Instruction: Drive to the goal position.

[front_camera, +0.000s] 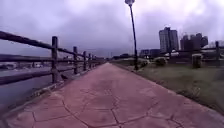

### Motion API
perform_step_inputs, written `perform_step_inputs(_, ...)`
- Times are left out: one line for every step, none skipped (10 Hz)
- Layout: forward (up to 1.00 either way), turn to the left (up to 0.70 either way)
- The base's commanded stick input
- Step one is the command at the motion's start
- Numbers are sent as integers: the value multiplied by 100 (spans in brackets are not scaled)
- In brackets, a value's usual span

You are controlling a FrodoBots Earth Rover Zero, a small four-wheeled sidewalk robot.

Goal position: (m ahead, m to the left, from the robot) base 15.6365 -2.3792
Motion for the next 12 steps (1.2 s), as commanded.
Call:
perform_step_inputs(100, 0)
perform_step_inputs(100, 0)
perform_step_inputs(100, 0)
perform_step_inputs(100, 0)
perform_step_inputs(100, 5)
perform_step_inputs(100, 38)
perform_step_inputs(100, 24)
perform_step_inputs(100, 0)
perform_step_inputs(100, 0)
perform_step_inputs(100, 0)
perform_step_inputs(100, 0)
perform_step_inputs(100, 31)
